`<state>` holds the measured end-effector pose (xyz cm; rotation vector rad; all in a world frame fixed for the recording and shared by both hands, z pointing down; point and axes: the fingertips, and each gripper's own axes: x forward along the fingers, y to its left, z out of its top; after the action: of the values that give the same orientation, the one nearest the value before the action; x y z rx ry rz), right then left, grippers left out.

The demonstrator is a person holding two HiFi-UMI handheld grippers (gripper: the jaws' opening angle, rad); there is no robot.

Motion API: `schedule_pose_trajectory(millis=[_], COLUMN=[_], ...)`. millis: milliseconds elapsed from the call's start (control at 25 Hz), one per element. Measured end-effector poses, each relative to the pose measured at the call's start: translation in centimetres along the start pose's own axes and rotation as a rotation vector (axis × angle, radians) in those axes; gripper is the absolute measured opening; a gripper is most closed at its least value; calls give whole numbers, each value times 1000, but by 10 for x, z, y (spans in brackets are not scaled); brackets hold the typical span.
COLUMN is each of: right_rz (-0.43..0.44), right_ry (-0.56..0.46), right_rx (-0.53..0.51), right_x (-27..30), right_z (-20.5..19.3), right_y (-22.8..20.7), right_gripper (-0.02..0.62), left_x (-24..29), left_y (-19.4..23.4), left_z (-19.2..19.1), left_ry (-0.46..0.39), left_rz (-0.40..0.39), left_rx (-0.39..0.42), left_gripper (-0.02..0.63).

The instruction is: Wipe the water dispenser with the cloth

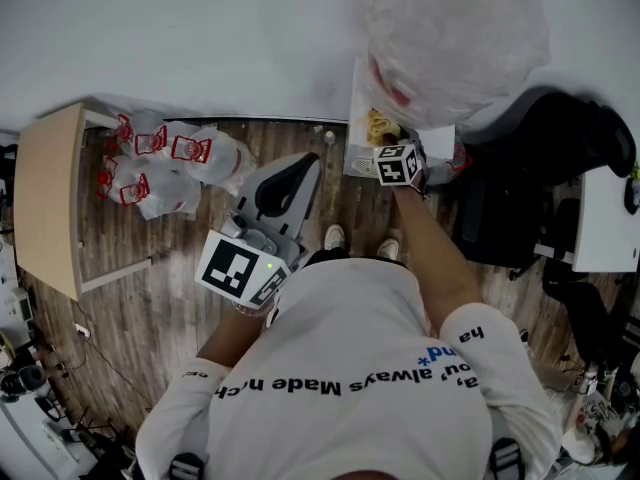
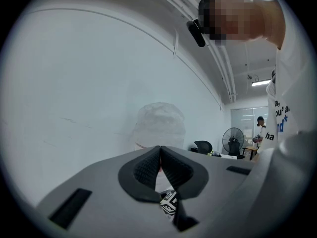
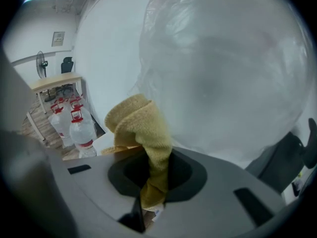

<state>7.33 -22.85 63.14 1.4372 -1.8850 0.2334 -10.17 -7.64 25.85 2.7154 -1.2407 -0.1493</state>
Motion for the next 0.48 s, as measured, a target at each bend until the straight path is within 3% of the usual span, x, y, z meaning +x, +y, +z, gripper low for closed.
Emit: schedule_pose_trajectory(millis=[480], right_rz=[9], right_ry=[2], right_rx=[-17], right_x=[-1], right_z=[-2], right_y=[3], right_gripper=[58], left_x=[-5], left_y=[-4], left_z=[-1], left_ry=[1], left_rz=[7], left_rx=[-3], left_gripper=[20])
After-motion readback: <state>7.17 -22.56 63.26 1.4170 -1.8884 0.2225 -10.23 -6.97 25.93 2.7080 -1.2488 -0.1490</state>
